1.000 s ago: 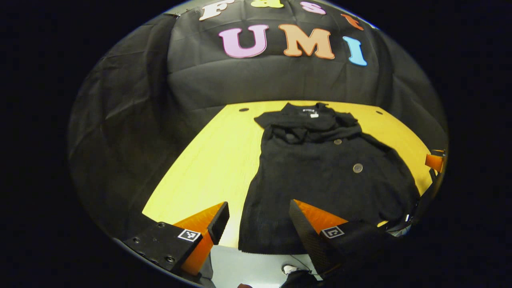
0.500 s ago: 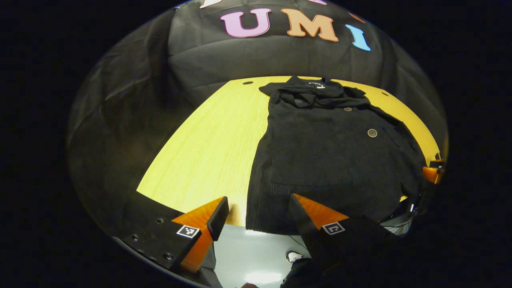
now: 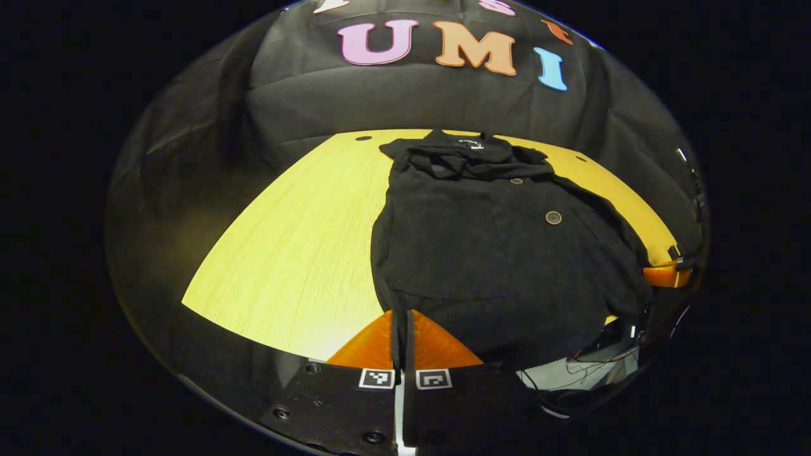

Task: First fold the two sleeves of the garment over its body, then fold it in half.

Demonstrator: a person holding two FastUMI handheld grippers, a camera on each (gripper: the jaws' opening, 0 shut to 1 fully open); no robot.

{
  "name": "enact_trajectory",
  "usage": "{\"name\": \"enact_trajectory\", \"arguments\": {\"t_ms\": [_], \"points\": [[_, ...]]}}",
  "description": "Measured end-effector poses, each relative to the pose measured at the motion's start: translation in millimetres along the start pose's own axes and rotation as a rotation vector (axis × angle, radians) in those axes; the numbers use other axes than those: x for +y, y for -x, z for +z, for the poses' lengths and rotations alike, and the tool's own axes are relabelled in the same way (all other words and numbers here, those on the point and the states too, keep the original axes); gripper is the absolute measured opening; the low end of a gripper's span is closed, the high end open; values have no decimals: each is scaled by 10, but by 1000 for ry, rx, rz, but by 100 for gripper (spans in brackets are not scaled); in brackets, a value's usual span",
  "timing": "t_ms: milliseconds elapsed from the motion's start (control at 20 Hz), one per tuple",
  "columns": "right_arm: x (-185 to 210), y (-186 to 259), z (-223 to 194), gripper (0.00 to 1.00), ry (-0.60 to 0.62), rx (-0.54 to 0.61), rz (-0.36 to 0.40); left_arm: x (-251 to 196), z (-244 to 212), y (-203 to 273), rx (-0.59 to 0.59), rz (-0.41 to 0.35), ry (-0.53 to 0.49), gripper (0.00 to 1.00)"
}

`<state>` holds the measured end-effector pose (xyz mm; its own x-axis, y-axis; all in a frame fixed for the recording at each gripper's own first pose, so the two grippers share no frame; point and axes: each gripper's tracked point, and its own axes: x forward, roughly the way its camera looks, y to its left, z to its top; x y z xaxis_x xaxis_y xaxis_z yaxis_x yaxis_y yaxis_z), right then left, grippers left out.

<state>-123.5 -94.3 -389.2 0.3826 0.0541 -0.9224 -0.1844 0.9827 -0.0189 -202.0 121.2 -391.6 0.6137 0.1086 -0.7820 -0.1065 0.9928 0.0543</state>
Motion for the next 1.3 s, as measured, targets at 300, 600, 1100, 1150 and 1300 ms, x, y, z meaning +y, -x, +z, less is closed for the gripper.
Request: {"name": "enact_trajectory", "arguments": {"t_ms": [300,600,1100,1150,1300], "points": [[142,348,547,3,-86,-151,76,51,413,211,-52,-72,151,0],[208,716,1366,3,-94,-305,128,-80,1387,345,-195,-141,155,0],[210,833,2578,2,-79,-444,188,-85,2649,65,-309,-161,136,0],[201,821,2701,2,-80,-453,192,-65,2770,9,-318,-158,137,0],[151,793,3089,2,-88,-489,202,-15,3088,-154,-340,-146,134,0]]}}
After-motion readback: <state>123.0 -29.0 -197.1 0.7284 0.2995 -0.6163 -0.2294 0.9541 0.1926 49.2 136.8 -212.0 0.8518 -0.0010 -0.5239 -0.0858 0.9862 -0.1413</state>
